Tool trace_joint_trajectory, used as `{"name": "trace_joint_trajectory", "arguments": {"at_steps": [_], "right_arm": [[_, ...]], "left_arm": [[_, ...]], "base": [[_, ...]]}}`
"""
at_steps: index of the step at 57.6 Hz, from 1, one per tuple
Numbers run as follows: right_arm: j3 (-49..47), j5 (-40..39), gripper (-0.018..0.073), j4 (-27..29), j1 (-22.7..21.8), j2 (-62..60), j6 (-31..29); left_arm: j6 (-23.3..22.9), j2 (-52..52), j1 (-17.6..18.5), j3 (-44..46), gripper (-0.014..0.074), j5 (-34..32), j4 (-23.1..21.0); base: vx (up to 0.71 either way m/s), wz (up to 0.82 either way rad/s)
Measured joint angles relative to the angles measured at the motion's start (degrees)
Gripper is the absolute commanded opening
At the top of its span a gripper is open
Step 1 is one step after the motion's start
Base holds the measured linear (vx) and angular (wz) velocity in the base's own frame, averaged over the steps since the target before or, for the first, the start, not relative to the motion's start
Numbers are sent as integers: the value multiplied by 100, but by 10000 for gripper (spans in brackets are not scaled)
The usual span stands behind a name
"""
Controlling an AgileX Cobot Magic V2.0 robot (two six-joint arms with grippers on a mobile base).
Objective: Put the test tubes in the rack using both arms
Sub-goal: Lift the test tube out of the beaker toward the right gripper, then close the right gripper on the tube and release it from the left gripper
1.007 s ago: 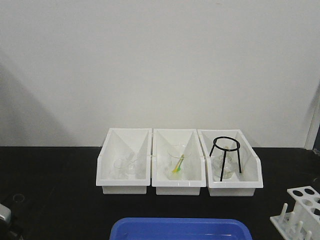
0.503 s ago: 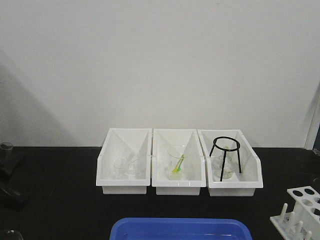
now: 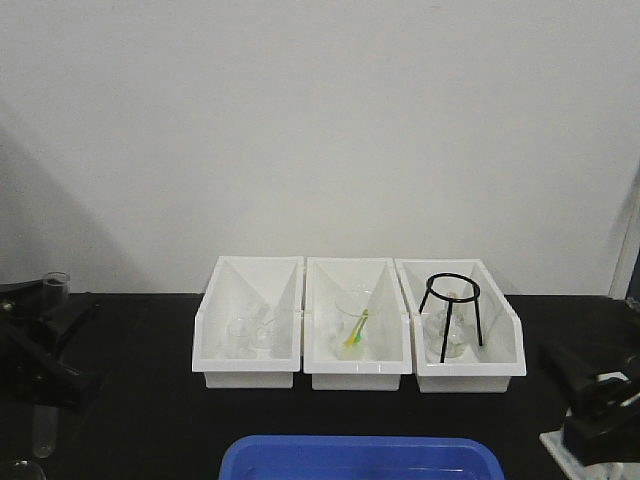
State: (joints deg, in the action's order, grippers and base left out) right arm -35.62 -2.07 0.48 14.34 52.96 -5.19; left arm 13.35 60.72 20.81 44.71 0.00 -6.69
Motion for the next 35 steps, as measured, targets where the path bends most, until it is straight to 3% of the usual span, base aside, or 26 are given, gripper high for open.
{"name": "trace_joint_trajectory", "arguments": {"at_steps": [10,26,35], "right_arm": [[0,-534,583,0,881,717,-5],[0,-1376,583,0,2242,1581,41],[0,-1989,583,-11,2774,1905,265]], "left_arm": [[-70,18,615,18,-21,-256,0],[-631,474,1408,18,-21,-984,-2],[-1008,883,1849,18,-21,-1543,-2]], "base": [[0,0],[0,0],[0,0]]}}
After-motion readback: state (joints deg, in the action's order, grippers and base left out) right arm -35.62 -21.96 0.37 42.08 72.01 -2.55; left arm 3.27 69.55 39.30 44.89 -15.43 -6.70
